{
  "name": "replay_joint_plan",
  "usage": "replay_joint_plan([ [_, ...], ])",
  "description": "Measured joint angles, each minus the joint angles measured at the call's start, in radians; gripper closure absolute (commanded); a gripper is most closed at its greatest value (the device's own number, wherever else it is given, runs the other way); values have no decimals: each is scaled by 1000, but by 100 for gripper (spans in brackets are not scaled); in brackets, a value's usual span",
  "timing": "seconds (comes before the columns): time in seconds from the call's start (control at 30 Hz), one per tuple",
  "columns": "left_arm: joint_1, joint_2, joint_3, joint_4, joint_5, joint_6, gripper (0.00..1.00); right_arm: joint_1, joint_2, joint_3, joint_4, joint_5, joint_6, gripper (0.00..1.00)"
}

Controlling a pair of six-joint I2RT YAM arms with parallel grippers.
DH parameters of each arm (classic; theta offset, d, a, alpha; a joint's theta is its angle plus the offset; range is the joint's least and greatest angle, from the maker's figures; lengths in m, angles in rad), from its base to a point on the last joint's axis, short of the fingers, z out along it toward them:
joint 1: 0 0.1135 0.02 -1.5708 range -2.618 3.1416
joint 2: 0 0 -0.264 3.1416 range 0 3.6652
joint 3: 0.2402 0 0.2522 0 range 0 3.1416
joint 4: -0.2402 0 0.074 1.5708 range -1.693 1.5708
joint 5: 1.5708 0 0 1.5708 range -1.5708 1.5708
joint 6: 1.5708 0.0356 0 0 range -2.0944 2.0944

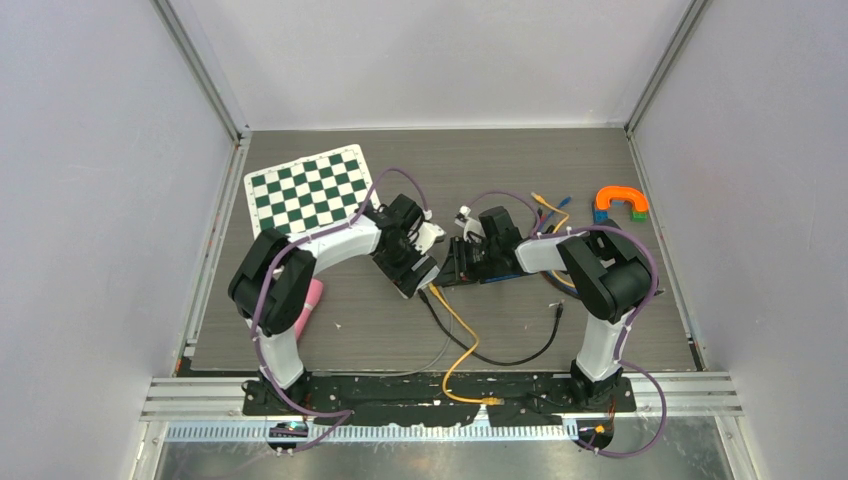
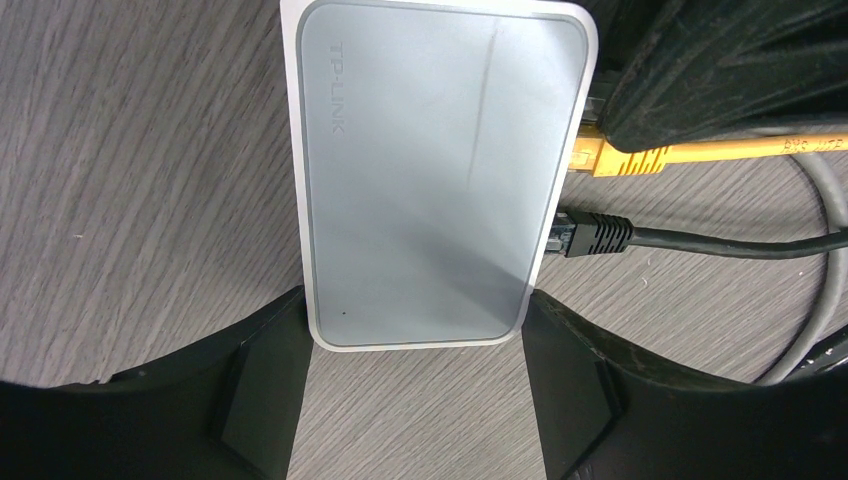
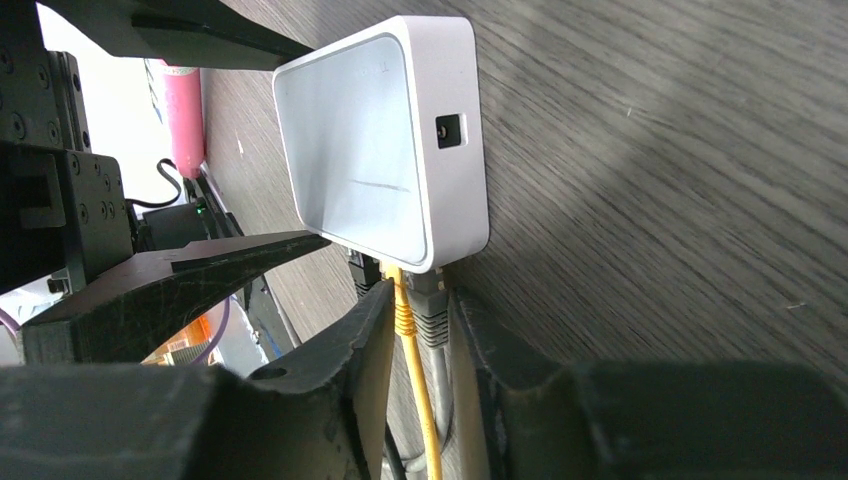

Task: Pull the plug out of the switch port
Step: Pull the connector from the switch port.

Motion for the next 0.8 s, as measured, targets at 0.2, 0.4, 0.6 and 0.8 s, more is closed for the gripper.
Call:
replay_joint_plan([
  [0.2,0,-24,-32,18,16,9,52,0,9,-1,21,-7,38,63],
  [0.4,3,-38,-50,23,22,16,52,0,29,-1,42,-30,93,67],
  [0.6,3,-38,-50,20,21,28,53,1,39,-13,69,-48,111,77],
  [0.8,3,-38,-50,17,19,31,53,1,39,-29,98,-49,120,77],
])
